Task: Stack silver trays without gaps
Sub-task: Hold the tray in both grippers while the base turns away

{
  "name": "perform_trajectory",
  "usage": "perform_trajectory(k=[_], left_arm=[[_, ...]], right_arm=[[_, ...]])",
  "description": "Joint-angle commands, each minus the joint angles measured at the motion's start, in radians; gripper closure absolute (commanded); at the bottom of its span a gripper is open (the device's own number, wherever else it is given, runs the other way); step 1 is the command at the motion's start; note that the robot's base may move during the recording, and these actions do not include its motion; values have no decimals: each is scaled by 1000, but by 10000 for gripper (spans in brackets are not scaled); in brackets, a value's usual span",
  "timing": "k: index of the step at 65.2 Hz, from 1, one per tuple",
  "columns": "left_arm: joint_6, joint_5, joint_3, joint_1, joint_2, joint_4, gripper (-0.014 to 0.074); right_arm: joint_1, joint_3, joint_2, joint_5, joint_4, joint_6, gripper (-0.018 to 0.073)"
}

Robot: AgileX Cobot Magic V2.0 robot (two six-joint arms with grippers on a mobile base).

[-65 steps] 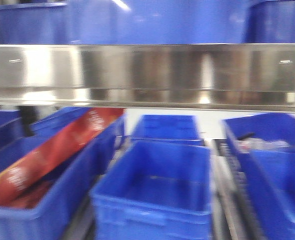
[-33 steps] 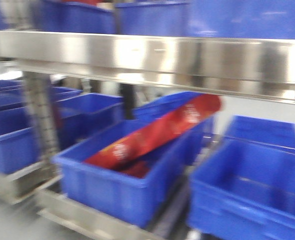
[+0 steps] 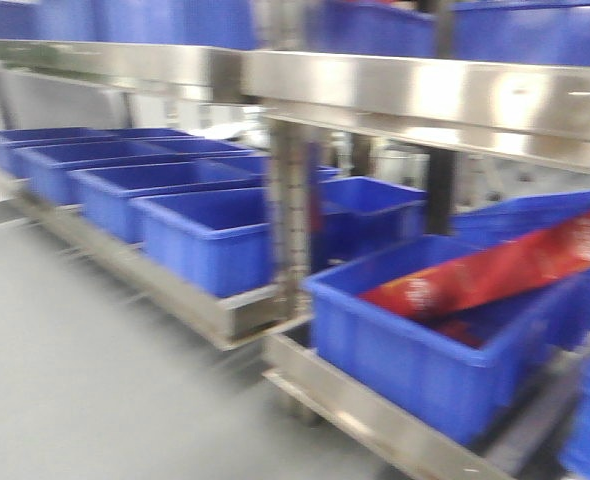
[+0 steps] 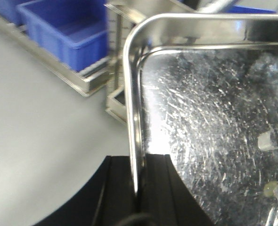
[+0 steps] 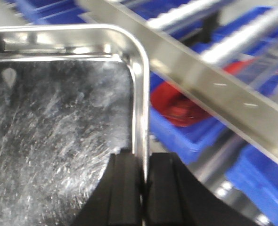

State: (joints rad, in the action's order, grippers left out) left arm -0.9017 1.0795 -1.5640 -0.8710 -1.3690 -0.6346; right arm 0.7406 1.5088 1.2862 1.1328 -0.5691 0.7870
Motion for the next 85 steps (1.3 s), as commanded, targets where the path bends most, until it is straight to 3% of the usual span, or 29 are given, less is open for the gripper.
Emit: perform_trajectory(k=[1, 85], left_arm=[[13, -57, -9, -10, 2, 18, 613], [13, -57, -9, -10, 2, 18, 613]], right_arm=[[7, 5, -5, -95, 8, -4, 574], [7, 5, -5, -95, 8, -4, 574]])
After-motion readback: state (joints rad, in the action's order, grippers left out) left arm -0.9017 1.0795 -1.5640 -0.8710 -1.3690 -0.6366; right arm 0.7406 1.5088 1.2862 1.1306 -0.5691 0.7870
